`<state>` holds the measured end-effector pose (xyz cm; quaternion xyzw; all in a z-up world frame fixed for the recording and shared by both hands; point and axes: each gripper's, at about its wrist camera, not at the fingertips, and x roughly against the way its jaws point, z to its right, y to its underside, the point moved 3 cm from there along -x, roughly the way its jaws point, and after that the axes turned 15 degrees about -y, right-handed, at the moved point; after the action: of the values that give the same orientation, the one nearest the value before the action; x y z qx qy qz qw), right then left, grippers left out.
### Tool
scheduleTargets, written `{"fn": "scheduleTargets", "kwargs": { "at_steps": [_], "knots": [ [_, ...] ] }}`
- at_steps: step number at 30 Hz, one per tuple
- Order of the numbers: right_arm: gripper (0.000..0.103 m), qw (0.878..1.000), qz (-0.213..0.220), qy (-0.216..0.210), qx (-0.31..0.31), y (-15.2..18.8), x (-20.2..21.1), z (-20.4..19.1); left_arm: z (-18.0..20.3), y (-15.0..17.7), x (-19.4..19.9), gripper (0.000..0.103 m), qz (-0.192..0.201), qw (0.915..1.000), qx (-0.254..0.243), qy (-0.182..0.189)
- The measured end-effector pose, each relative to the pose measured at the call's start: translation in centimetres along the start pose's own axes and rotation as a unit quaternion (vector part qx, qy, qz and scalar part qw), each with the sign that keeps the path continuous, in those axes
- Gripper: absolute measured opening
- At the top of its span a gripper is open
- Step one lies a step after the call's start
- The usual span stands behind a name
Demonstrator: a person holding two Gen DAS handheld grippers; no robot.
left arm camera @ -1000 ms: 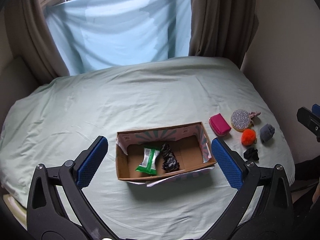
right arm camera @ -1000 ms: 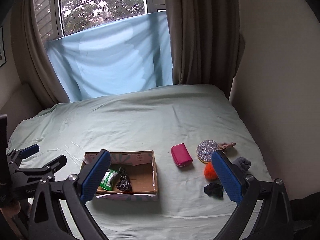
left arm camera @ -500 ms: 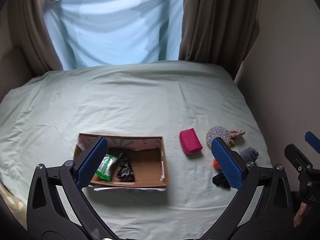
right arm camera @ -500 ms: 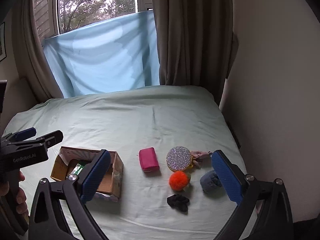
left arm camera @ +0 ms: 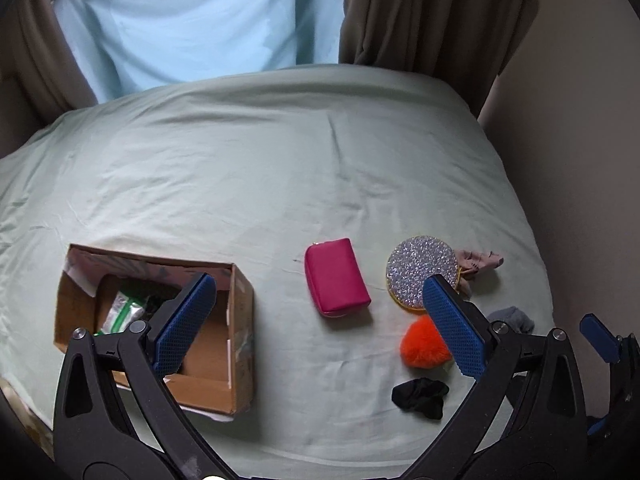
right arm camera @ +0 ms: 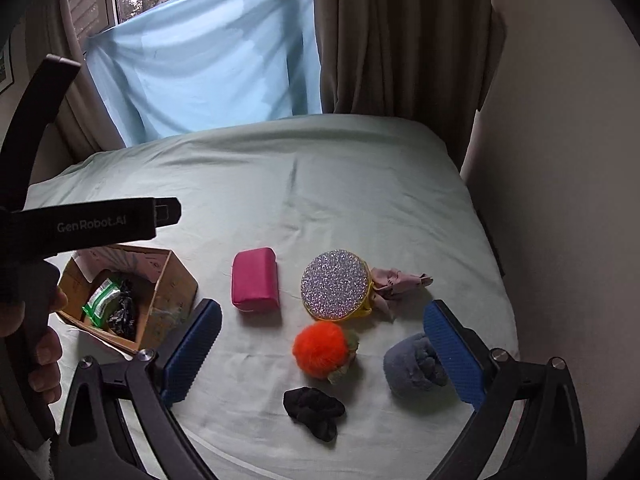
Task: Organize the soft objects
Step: 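Grasp the pink pouch with the left tool while the right grasps the orange pompom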
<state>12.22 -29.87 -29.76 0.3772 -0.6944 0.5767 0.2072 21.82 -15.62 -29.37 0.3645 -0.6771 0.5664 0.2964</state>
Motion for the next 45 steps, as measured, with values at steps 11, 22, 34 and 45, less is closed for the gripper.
{"fn": "scheduleTargets", "kwargs": {
  "at_steps": [11,22,34,45],
  "knots": [
    [0.100,0.999,-0.043,-0.009,-0.011,4.5,-10.0,3.4,5.5,2.3,-13.2,0.101,-0.067,0.9976,-0.017,0.005],
    [0.095,0.996,-0.079,0.001,-0.050,8.3,-16.6,6.1,7.8,3.9,-22.5,0.085,-0.103,0.9942,-0.029,0.002],
    [0.046,0.994,-0.097,0.000,-0.057,8.7,-18.3,6.2,8.2,4.4,-25.0,0.061,-0.124,0.9916,-0.033,0.012],
    [0.039,0.995,-0.084,0.002,-0.055,8.5,-17.5,5.9,7.4,4.6,-23.3,0.046,-0.112,0.9933,-0.027,0.011]
  ]
}}
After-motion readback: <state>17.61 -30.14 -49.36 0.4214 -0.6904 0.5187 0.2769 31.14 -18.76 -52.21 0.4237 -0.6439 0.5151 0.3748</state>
